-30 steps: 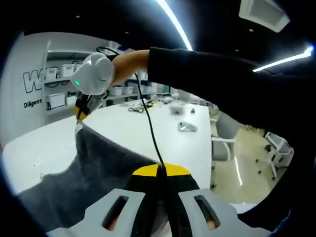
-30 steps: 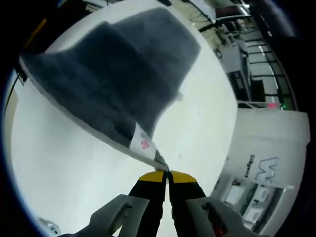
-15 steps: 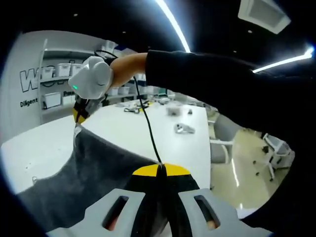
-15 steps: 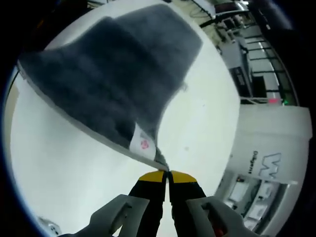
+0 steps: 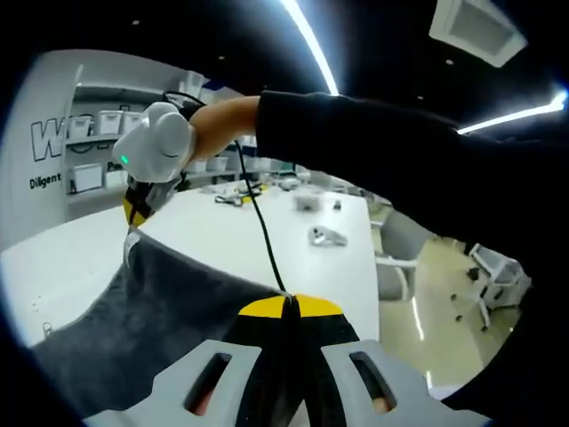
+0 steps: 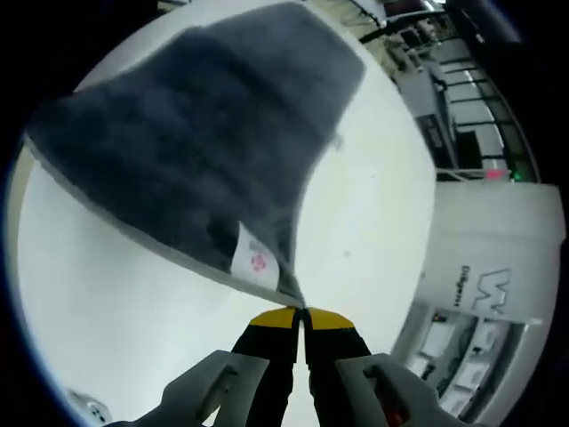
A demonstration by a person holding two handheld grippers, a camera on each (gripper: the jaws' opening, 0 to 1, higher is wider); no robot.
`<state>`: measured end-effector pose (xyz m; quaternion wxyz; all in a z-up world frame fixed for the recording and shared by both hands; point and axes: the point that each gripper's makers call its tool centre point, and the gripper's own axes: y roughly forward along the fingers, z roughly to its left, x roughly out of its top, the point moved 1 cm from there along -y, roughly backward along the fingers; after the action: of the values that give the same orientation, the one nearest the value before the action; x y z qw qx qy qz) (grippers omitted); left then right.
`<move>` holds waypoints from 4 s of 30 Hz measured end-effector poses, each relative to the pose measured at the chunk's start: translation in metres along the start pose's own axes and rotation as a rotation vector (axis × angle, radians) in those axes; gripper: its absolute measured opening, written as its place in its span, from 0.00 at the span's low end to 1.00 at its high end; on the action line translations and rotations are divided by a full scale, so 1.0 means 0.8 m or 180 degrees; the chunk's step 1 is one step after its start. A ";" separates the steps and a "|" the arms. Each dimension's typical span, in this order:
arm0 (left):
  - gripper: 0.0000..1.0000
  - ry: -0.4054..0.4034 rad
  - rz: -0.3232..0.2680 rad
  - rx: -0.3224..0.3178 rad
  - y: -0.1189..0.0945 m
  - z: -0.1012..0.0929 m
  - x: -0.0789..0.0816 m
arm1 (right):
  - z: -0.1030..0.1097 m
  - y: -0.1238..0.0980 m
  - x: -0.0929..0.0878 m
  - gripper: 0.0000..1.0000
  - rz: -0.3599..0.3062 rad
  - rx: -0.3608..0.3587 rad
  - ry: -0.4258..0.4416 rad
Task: Open the folded towel by lifting each exposed corner and separating the folded layers until the towel lies flat within the target outline without major curled edges
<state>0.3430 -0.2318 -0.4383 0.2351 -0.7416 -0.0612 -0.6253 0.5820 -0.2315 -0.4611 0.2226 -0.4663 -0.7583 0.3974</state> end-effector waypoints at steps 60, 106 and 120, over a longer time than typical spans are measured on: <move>0.00 -0.0029 0.0518 -0.0265 0.100 -0.041 -0.086 | 0.106 0.060 -0.079 0.00 0.0131 0.0068 0.0279; 0.01 -0.0091 0.0945 -0.0224 0.153 -0.039 -0.160 | 0.143 0.115 -0.098 0.00 0.0093 0.0094 0.0517; 0.01 0.0285 0.1040 -0.0136 0.165 -0.041 -0.167 | 0.143 0.121 -0.103 0.00 0.0231 0.0216 0.0808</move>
<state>0.3362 -0.3353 -0.5989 0.3204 -0.7179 0.0839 -0.6123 0.5903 -0.3256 -0.6036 0.3179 -0.5323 -0.6928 0.3684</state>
